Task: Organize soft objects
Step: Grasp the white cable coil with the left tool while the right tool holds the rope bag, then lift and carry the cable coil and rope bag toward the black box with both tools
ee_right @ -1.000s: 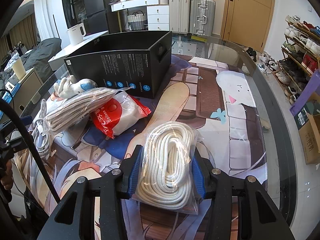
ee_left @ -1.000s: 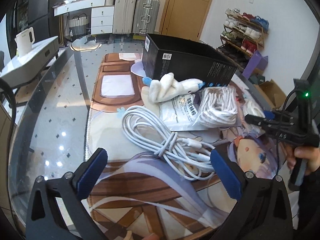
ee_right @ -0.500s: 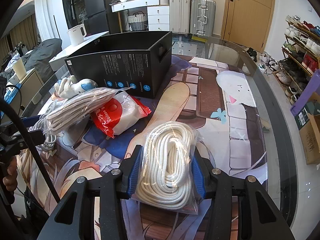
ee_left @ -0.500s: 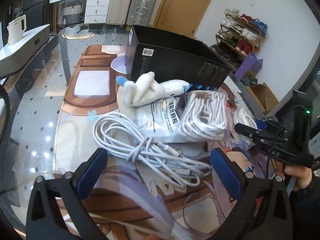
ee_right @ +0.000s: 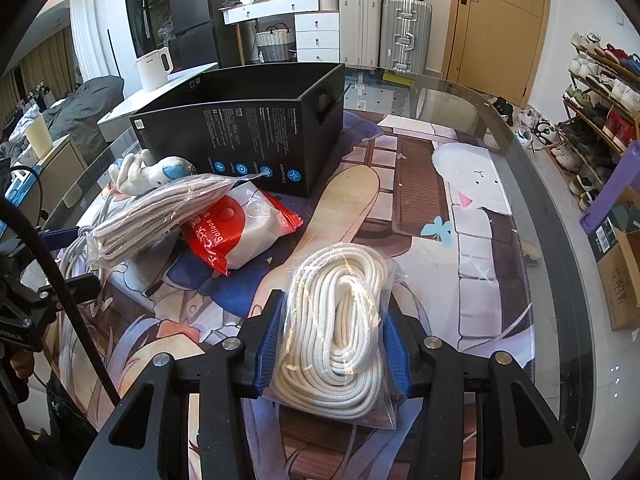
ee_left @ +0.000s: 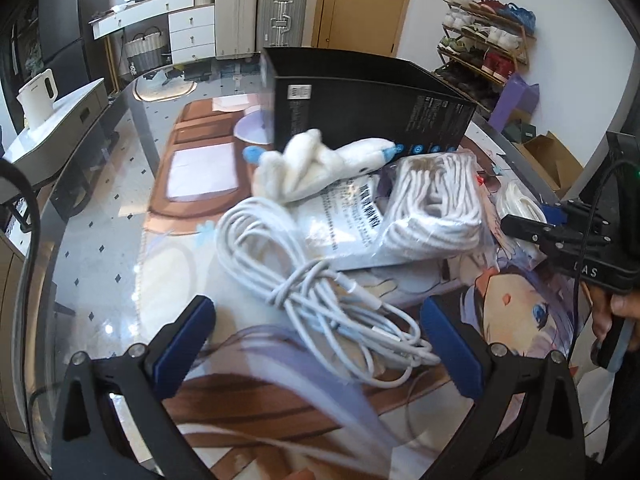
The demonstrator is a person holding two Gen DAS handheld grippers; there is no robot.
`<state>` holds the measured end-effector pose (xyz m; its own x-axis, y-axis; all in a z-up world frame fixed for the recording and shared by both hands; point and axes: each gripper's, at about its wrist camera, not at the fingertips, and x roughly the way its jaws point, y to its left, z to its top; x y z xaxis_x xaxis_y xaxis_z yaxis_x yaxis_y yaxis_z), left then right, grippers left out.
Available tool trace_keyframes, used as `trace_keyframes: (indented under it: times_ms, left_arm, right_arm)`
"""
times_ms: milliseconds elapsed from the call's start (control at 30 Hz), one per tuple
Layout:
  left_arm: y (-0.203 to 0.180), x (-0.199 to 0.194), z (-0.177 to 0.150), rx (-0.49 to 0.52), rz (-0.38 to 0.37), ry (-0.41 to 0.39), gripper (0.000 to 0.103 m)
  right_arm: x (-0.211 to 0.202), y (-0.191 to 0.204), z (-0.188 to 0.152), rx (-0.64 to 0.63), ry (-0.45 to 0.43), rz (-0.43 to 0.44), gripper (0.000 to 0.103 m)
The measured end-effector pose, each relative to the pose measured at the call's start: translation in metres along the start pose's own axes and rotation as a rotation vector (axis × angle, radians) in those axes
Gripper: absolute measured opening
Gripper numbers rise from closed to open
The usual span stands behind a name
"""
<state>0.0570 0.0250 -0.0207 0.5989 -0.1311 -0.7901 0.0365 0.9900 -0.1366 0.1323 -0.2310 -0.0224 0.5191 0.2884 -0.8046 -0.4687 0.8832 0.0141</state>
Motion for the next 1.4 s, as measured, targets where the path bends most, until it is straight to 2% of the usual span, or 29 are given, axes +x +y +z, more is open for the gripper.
trace_keyframes:
  times_ms: [300, 467, 567, 667, 733, 800, 900, 933, 1400]
  left_arm:
    - [0.029, -0.01, -0.008, -0.039, 0.021, -0.003, 0.101]
    - [0.028, -0.007, -0.002, -0.029, 0.034, -0.005, 0.091]
    - [0.025, -0.006, 0.0, -0.023, 0.031, -0.011, 0.081]
    - [0.021, -0.006, 0.002, -0.006, 0.033, -0.016, 0.064]
    - [0.021, -0.006, 0.002, 0.002, 0.033, -0.021, 0.048]
    - [0.02, -0.007, 0.002, 0.011, 0.029, -0.027, 0.041]
    - [0.019, -0.009, -0.001, 0.014, 0.021, -0.04, 0.039]
    - [0.019, -0.01, -0.002, 0.014, 0.017, -0.044, 0.028]
    - [0.025, -0.026, -0.009, -0.009, -0.015, -0.104, 0.02]
  right_arm:
    - [0.0, 0.0, -0.001, -0.002, -0.003, 0.001, 0.046]
    - [0.001, 0.001, -0.001, -0.006, -0.002, 0.001, 0.046]
    - [0.001, 0.002, -0.002, -0.014, -0.001, 0.003, 0.046]
    - [0.001, 0.006, -0.002, -0.027, -0.005, 0.004, 0.046]
    - [0.001, 0.008, -0.003, -0.03, -0.009, 0.007, 0.046]
    - [0.0, 0.01, -0.003, -0.033, -0.01, 0.01, 0.046]
    - [0.0, 0.011, -0.004, -0.038, -0.01, 0.012, 0.046]
    - [0.0, 0.011, -0.004, -0.039, -0.01, 0.013, 0.046]
    - [-0.007, 0.019, -0.01, -0.049, -0.038, 0.016, 0.045]
